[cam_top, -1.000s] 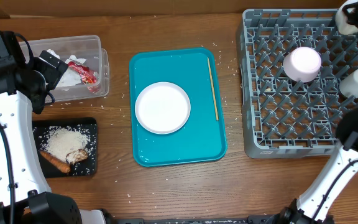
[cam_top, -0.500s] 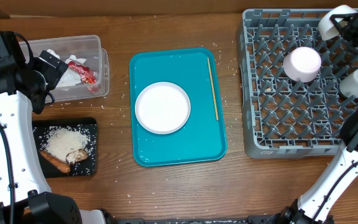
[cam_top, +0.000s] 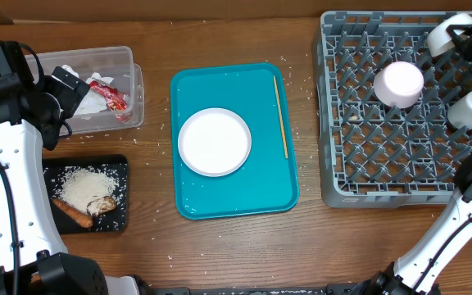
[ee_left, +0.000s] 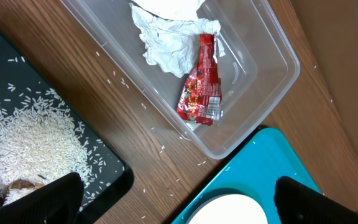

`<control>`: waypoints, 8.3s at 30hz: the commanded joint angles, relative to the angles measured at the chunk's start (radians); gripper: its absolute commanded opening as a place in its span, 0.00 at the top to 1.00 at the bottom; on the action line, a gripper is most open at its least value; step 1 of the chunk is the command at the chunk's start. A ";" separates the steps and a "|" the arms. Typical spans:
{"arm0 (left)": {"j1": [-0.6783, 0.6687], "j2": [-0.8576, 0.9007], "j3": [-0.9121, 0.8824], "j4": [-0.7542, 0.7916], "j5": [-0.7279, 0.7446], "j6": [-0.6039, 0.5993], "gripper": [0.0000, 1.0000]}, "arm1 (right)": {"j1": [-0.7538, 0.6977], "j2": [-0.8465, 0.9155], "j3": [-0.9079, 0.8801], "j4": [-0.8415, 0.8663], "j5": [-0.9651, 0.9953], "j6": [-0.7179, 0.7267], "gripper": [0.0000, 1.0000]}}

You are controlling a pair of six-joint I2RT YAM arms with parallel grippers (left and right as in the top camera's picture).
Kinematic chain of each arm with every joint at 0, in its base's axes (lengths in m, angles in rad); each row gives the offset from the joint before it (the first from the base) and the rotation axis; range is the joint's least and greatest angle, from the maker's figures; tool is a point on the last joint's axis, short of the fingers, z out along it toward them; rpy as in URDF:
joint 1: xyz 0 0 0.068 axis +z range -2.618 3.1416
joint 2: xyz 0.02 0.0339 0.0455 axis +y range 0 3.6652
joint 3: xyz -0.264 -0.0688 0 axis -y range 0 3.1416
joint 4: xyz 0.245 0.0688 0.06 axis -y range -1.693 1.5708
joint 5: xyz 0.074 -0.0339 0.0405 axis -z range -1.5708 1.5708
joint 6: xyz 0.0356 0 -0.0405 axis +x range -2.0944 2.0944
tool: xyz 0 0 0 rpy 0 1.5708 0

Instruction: Sort waste into correct bins and load items into the dishwasher

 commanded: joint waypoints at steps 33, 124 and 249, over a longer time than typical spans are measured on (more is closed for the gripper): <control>0.000 -0.013 0.018 0.002 -0.007 -0.006 0.00 | 0.034 -0.447 0.103 -0.485 0.859 0.164 0.22; 0.000 -0.013 0.018 0.002 -0.007 -0.006 0.00 | 0.995 -0.228 0.001 -0.732 1.057 -0.146 0.08; 0.000 -0.013 0.018 0.002 -0.007 -0.006 0.00 | 1.068 -0.111 -0.152 -0.589 0.801 -0.171 0.00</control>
